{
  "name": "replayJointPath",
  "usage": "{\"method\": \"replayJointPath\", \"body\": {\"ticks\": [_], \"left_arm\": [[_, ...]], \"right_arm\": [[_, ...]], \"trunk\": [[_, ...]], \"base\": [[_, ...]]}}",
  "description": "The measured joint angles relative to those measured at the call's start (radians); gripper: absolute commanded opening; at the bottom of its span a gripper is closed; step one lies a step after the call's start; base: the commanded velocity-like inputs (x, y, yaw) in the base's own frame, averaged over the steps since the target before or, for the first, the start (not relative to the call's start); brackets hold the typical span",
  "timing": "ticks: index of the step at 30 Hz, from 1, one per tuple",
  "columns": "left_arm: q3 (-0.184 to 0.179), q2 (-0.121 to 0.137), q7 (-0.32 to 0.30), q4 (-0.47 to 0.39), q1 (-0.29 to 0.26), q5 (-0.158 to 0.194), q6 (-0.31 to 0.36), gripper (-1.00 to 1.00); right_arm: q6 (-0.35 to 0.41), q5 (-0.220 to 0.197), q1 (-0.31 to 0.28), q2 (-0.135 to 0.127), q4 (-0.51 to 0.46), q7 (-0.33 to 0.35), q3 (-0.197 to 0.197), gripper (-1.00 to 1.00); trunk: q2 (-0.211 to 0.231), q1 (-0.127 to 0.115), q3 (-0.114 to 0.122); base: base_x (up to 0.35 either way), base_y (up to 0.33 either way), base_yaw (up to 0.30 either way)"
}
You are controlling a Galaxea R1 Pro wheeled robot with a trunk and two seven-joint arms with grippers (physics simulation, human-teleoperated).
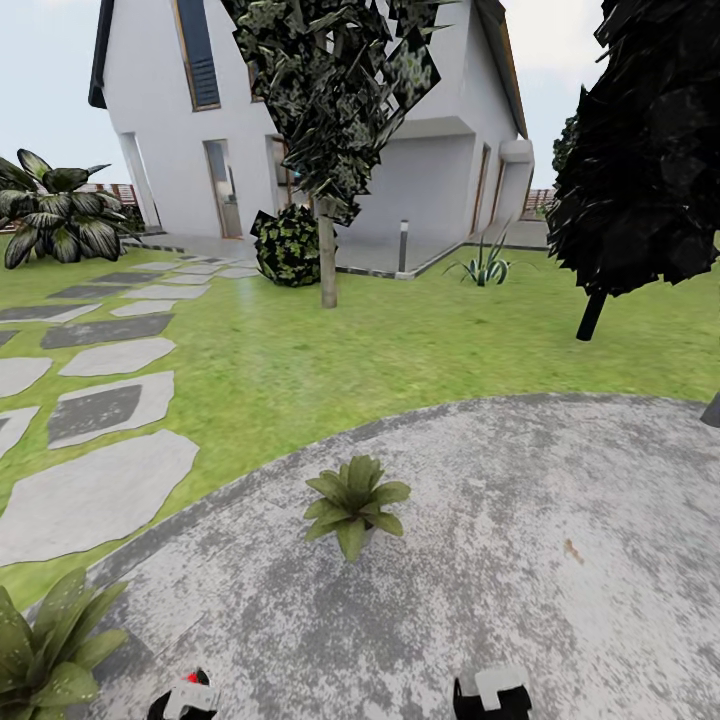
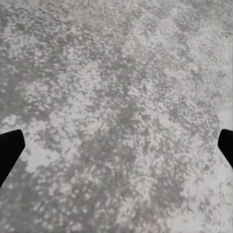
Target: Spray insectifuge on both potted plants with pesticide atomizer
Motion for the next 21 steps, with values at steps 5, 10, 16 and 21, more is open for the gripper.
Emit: {"method": "replayJointPath", "body": {"ticks": [5, 10, 16, 21], "left_arm": [[-0.109, 0.012, -0.122, -0.009, -0.011, -0.183, -0.001, -1.0], [-0.155, 0.023, -0.529, -0.13, -0.072, -0.322, 0.027, -1.0], [-0.164, 0.038, -0.875, -0.185, -0.228, -0.429, 0.172, -1.0], [-0.164, 0.019, -0.922, -0.188, -0.276, -0.606, 0.201, -1.0]], "right_arm": [[0.003, 0.042, -0.001, -0.014, -0.021, 0.042, 0.004, 1.0], [0.007, 0.289, -0.001, -0.089, -0.212, 0.374, 0.002, 1.0], [0.033, 0.319, -0.004, -0.136, -0.355, 0.739, 0.007, 1.0], [0.089, 0.37, -0.016, -0.136, -0.476, 0.922, 0.007, 1.0]], "trunk": [[0.0, 0.0, 0.0], [0.0, 0.0, 0.0], [0.0, 0.0, 0.0], [0.0, 0.0, 0.0]], "base": [[0.0, 0.0, 0.0], [0.0, 0.0, 0.0], [0.0, 0.0, 0.0], [0.0, 0.0, 0.0]]}}
